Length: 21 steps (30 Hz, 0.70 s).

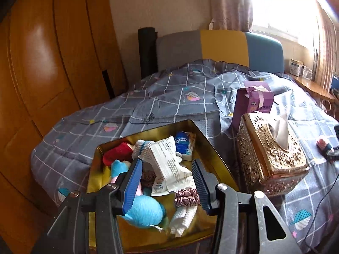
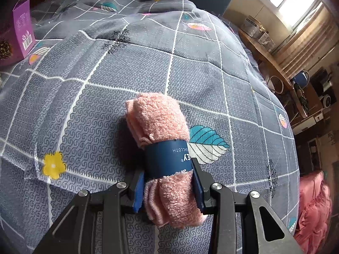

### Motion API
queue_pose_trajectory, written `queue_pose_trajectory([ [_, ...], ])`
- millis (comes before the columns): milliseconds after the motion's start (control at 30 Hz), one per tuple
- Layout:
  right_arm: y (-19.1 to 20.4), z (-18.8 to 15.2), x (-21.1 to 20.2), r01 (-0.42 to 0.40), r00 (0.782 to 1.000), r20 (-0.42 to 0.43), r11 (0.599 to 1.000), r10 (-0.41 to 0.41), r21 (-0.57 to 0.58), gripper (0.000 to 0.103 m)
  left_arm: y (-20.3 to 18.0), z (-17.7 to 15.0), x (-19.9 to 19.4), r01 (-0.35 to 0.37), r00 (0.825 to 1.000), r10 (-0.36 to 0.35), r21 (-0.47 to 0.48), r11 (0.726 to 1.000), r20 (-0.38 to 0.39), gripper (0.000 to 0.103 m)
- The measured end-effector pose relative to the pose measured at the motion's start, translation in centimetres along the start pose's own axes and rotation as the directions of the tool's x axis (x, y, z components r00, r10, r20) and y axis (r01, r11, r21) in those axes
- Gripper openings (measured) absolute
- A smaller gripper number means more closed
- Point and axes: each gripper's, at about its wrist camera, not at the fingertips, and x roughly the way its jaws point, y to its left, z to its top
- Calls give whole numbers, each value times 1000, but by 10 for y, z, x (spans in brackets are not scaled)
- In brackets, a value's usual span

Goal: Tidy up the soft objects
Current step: 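Withdraw the left tool from the tray while the right tool lifts the pink towel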

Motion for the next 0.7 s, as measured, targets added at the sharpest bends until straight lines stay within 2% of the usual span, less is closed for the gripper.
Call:
queue_pose_trajectory([
  [333,-5,18,5,22,997,-80,991,-11,129,35,-1,-5,-19,-13,999,10,54,998,47,49],
  [467,-5,33,6,-4,996,-84,982,20,189,35,0,-8,-24,-14,998,10,66,998,58,49],
  [700,16,74,-6,-61,996,-51,982,71,178,35,1,-11,-24,-1,999,-2,68,998,54,49],
])
